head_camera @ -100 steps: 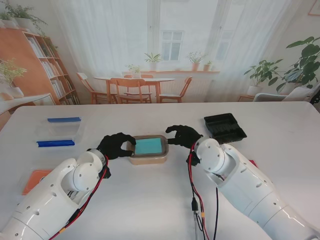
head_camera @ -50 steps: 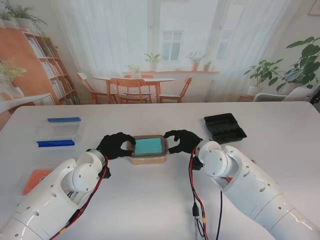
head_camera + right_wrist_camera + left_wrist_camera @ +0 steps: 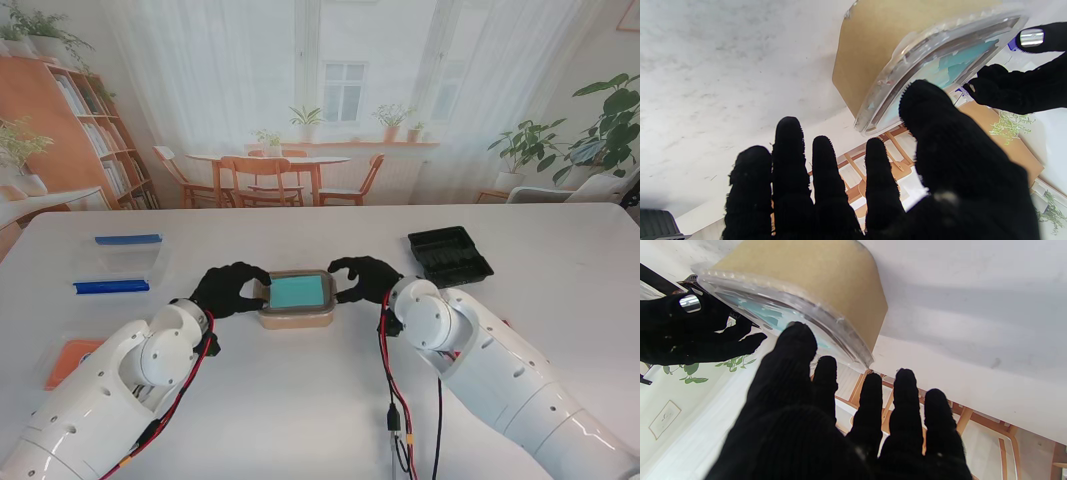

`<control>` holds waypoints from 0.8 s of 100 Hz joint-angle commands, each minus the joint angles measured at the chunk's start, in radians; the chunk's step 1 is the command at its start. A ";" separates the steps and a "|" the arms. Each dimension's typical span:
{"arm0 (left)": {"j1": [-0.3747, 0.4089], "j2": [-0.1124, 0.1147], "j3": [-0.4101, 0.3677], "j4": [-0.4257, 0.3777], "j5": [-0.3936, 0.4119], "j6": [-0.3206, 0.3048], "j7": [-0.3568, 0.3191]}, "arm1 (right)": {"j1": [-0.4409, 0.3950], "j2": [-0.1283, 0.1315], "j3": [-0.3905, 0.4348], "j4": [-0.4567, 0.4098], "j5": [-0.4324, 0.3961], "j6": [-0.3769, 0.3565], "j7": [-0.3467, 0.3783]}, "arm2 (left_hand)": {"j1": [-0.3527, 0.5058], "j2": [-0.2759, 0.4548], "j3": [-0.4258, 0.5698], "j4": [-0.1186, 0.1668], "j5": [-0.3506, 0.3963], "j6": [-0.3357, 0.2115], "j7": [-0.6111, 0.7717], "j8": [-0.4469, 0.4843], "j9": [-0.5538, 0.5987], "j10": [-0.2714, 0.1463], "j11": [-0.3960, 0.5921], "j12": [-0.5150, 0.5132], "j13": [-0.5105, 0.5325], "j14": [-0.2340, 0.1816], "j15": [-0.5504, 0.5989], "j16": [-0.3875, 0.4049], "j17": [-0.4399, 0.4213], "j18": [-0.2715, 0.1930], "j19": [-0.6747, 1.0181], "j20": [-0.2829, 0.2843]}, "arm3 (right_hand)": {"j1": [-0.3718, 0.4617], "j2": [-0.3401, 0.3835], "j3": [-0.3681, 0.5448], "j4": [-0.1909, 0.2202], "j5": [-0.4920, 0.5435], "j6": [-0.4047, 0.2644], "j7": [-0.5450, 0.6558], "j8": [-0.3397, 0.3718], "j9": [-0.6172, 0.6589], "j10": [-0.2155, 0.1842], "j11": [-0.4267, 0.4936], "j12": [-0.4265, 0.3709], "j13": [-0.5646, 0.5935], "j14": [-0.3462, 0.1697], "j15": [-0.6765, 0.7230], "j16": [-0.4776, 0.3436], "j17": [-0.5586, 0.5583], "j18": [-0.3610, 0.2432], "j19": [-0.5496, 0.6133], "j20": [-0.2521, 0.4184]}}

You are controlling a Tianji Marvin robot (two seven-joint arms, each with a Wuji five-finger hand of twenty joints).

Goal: Pair container bodies with their lids

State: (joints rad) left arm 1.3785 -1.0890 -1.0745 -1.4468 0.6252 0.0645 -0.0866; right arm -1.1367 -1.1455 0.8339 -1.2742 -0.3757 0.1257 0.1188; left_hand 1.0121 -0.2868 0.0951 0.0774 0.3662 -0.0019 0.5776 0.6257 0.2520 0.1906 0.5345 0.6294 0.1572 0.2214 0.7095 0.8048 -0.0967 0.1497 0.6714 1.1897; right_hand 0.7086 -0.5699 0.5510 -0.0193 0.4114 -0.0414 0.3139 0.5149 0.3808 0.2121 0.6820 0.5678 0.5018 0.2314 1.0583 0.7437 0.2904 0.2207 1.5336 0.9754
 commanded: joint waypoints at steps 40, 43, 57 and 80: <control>0.022 0.002 -0.009 -0.006 0.031 0.003 -0.005 | 0.013 -0.006 -0.019 0.014 -0.003 0.000 0.011 | 0.035 -0.015 0.022 0.020 -0.065 -0.021 -0.004 -0.017 -0.058 -0.046 -0.015 -0.013 -0.051 -0.033 -0.031 -0.012 -0.015 -0.039 -0.044 0.038 | -0.033 -0.029 -0.005 0.001 -0.020 0.004 0.008 0.024 -0.039 -0.006 0.025 0.026 -0.030 -0.020 0.052 0.020 -0.007 -0.028 0.037 0.030; 0.022 0.002 -0.009 -0.005 0.033 0.005 -0.007 | 0.014 -0.006 -0.020 0.014 -0.005 -0.001 0.010 | 0.035 -0.016 0.022 0.020 -0.072 -0.021 -0.005 -0.018 -0.060 -0.047 -0.015 -0.013 -0.052 -0.034 -0.031 -0.012 -0.015 -0.040 -0.045 0.039 | -0.032 -0.030 -0.005 0.001 -0.020 0.006 0.009 0.025 -0.037 -0.005 0.027 0.027 -0.029 -0.021 0.055 0.021 -0.006 -0.029 0.037 0.031; 0.022 0.004 -0.006 -0.004 0.038 0.010 -0.016 | 0.014 -0.006 -0.022 0.013 -0.009 0.001 0.009 | 0.033 -0.026 0.025 0.020 -0.115 -0.029 -0.018 -0.024 -0.066 -0.050 -0.028 -0.021 -0.062 -0.039 -0.037 -0.013 -0.017 -0.044 -0.054 0.043 | -0.031 -0.028 -0.004 0.001 -0.022 0.008 0.009 0.028 -0.034 -0.004 0.034 0.032 -0.027 -0.022 0.064 0.024 -0.005 -0.029 0.037 0.032; 0.023 0.006 -0.005 -0.009 0.040 0.020 -0.026 | 0.011 -0.005 -0.025 0.007 -0.014 0.014 0.011 | 0.029 -0.026 0.030 0.016 -0.145 -0.034 -0.021 -0.030 -0.067 -0.056 -0.060 -0.036 -0.075 -0.046 -0.045 -0.015 -0.019 -0.053 -0.071 0.053 | -0.032 -0.026 -0.005 0.001 -0.023 0.013 0.009 0.031 -0.035 -0.003 0.041 0.038 -0.028 -0.024 0.077 0.027 -0.003 -0.032 0.039 0.035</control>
State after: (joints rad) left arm 1.3944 -1.0835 -1.0825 -1.4560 0.6626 0.0800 -0.1068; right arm -1.1249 -1.1485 0.8100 -1.2635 -0.3894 0.1338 0.1155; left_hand 1.0121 -0.2867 0.1006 0.0774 0.2544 -0.0099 0.5645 0.6132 0.2161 0.1673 0.4972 0.6082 0.1258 0.1994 0.6809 0.8040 -0.0977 0.1342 0.6297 1.2204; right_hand 0.6950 -0.5699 0.5511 -0.0193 0.4113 -0.0399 0.3160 0.5264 0.3808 0.2141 0.7104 0.5862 0.4916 0.2310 1.1096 0.7564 0.2901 0.2184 1.5336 0.9772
